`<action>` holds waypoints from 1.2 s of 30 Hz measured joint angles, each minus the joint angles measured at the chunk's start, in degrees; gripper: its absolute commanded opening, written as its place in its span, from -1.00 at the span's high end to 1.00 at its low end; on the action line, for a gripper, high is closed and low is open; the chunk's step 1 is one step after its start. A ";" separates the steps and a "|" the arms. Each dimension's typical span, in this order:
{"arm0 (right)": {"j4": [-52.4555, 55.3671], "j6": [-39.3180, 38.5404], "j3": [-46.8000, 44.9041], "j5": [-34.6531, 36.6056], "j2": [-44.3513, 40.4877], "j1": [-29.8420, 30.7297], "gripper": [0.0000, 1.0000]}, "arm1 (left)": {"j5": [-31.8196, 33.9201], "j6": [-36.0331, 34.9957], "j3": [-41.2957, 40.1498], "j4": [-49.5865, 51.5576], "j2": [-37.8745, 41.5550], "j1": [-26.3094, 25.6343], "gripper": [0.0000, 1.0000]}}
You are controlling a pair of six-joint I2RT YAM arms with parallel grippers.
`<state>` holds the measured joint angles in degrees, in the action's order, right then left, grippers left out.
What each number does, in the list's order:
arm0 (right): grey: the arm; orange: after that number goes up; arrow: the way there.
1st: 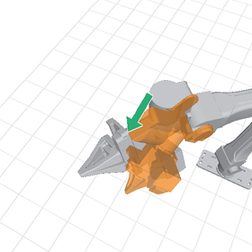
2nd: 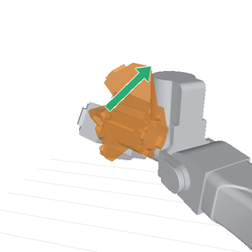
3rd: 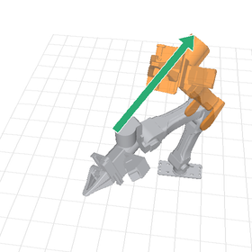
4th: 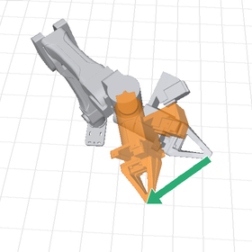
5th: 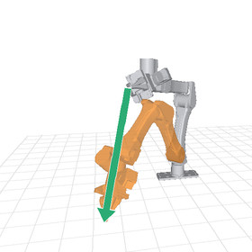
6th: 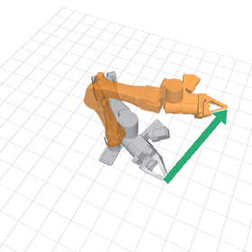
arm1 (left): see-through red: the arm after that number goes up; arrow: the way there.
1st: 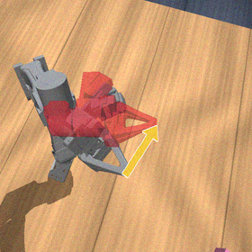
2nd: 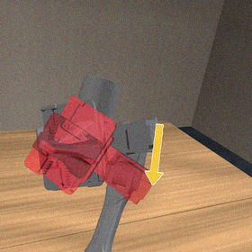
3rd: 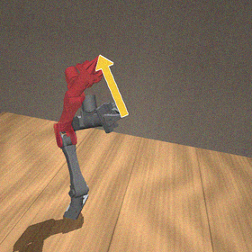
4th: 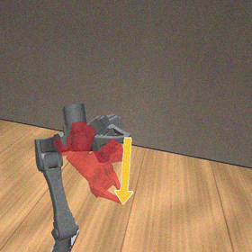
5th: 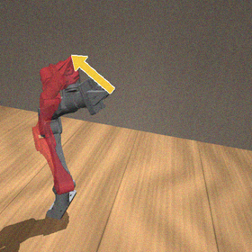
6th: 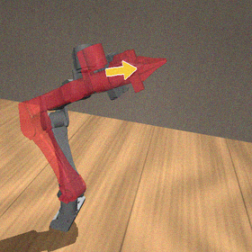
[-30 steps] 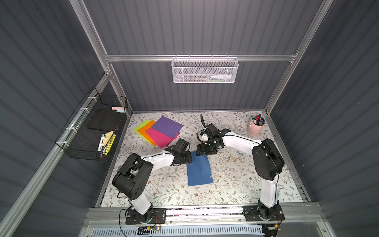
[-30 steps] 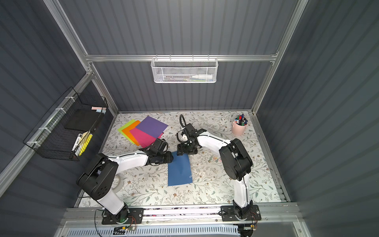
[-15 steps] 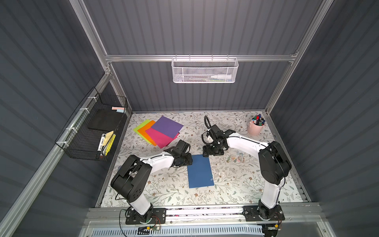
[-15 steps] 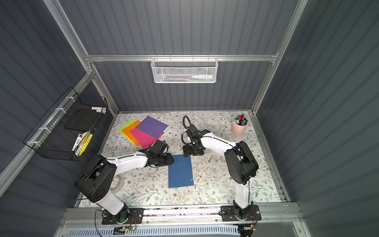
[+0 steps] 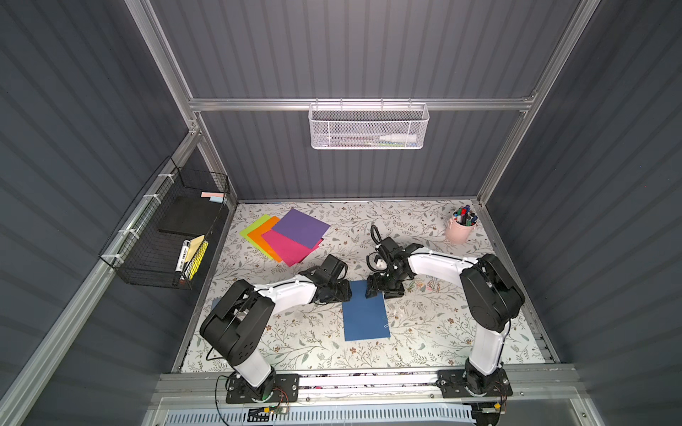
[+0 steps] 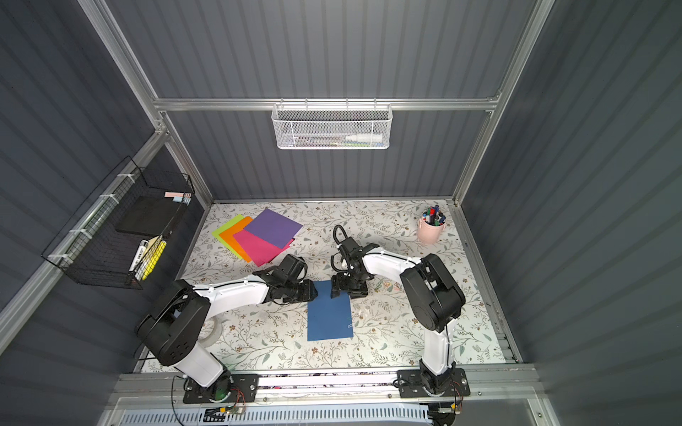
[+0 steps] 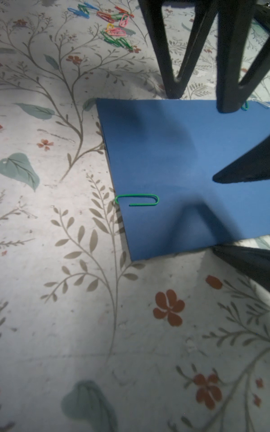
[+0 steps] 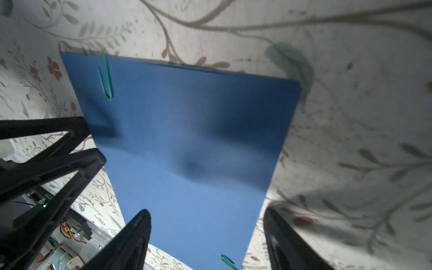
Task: Unclip the paperclips from the documents
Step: Pick up the document from the center of the board.
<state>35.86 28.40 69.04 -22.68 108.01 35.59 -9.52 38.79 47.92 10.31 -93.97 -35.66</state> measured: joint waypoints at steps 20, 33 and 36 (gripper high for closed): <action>-9.40 4.57 -0.90 -4.04 1.14 1.81 -0.16 | -1.25 1.09 -0.85 -1.51 0.24 -1.42 0.08; -14.01 1.97 -0.90 -6.97 1.22 1.25 0.44 | -1.53 2.25 -0.81 1.18 2.60 -0.61 -0.24; -16.59 1.66 -2.21 -8.79 0.35 0.13 0.46 | -1.86 2.64 -0.81 1.77 6.95 1.53 -0.34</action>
<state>19.27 30.06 66.83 -31.46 108.36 35.73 -11.38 41.43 47.11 12.08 -87.02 -34.13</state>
